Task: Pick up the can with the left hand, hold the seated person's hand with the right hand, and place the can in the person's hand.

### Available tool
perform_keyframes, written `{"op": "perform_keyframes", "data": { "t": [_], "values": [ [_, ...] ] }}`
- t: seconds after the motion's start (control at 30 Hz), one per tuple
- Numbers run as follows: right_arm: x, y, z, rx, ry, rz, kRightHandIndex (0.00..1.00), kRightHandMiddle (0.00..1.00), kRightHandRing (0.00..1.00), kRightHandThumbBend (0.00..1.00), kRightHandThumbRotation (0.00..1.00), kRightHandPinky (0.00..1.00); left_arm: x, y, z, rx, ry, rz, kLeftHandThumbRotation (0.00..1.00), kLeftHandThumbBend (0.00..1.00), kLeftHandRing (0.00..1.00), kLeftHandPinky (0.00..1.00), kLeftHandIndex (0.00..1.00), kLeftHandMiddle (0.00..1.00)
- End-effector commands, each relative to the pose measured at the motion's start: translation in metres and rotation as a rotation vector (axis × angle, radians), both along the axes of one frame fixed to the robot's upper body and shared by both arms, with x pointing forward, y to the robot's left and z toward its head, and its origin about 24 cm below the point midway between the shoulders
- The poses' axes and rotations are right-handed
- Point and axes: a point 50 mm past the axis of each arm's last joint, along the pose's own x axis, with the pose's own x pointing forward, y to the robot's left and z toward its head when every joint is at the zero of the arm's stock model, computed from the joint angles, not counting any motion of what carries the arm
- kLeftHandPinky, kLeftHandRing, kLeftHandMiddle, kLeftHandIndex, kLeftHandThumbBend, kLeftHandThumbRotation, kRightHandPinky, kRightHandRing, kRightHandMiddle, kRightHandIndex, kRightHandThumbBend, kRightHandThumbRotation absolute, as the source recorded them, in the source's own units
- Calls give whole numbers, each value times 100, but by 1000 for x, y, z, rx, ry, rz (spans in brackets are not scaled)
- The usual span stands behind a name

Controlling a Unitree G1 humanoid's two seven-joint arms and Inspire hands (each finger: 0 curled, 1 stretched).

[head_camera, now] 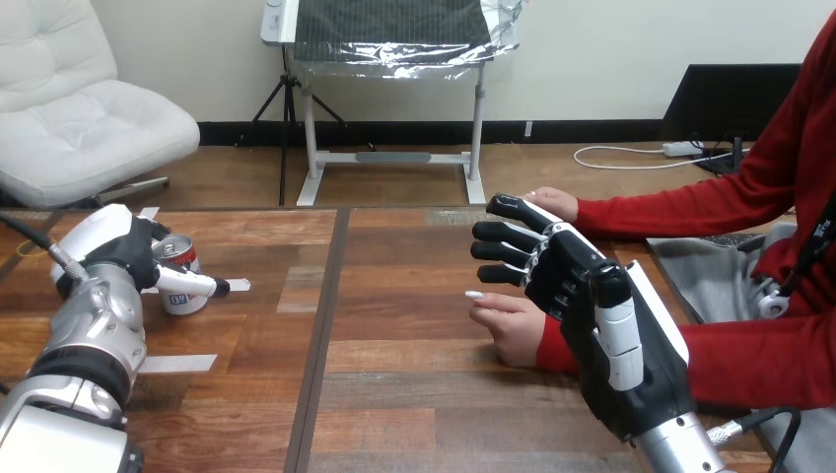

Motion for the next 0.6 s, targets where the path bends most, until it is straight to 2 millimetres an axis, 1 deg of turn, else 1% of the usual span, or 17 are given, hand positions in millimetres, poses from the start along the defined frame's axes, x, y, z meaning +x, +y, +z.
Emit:
{"op": "perform_keyframes", "data": {
  "t": [0.0,0.57],
  "values": [
    [9,-1,20,-5,-93,9,84,80,79,89,100,75,14,-5,23,19,-57,-28,30,80,86,71,85,87],
    [10,-1,20,-5,-89,13,85,80,79,89,100,75,14,-4,25,16,-59,-23,29,80,86,71,85,87]
  ]
}}
